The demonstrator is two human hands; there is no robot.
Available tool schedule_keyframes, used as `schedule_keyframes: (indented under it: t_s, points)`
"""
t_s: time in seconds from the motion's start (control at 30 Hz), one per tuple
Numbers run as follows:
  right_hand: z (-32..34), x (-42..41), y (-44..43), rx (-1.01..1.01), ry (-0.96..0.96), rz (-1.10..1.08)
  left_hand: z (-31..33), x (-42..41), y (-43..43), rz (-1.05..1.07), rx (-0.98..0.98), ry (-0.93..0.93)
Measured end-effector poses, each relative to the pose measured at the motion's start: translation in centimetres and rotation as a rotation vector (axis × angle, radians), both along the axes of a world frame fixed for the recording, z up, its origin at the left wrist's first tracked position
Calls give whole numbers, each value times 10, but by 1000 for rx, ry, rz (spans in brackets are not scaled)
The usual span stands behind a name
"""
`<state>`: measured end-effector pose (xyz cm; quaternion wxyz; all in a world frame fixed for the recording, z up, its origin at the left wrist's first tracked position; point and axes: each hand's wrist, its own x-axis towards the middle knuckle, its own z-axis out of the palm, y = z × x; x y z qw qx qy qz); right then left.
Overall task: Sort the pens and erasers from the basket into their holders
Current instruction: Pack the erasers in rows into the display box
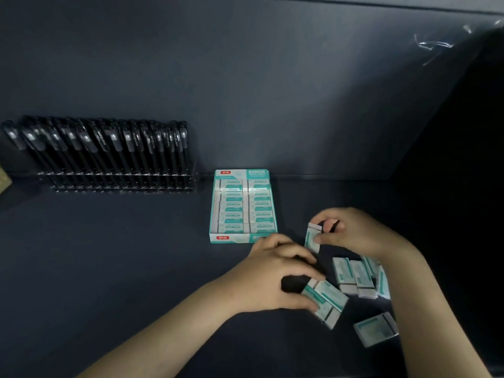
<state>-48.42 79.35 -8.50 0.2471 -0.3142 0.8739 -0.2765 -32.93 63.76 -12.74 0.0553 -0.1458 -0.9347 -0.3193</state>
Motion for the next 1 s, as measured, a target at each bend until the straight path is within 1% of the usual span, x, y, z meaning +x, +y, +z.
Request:
schedule_keyframes:
  t_s: [0.07, 0.17, 0.27, 0.33, 0.4, 0.57, 0.63, 0.7, 0.77, 0.8, 0.83, 0.9, 0.93, 1.0]
  points:
    - [-1, 0, 1, -26, 4, -3, 0, 2, -4, 17, -4, 0]
    - [-1, 5, 0, -59, 58, -33, 3, 6, -13, 47, 6, -35]
    - [0, 13, -1, -49, 87, -57, 6, 10, -22, 90, 118, -114]
    - [1, 17, -4, -22, 98, -76, 9, 11, -24, 112, 160, -150]
    - [1, 20, -7, -37, 86, -107, 12, 11, -22, 136, 204, -173]
    - [1, 21, -8, -92, 51, -186, 14, 11, -24, 220, 343, -122]
    - [2, 23, -7, -152, 29, -219, 19, 14, -29, 247, 448, -110]
    - [6, 27, -10, -287, -33, -269, 29, 18, -38, 289, 648, -76]
    - [13, 31, -15, -468, -162, -320, 39, 20, -52, 376, 834, -8]
    - [17, 34, -19, -554, -246, -331, 42, 21, -61, 434, 893, 24]
    - [21, 37, -23, -624, -331, -325, 44, 21, -71, 488, 927, 49]
    - [27, 41, -34, -720, -463, -284, 46, 21, -92, 563, 931, 76]
    - [29, 43, -42, -740, -495, -268, 47, 21, -101, 590, 923, 77]
    - [31, 47, -62, -722, -488, -264, 44, 21, -118, 635, 909, 68]
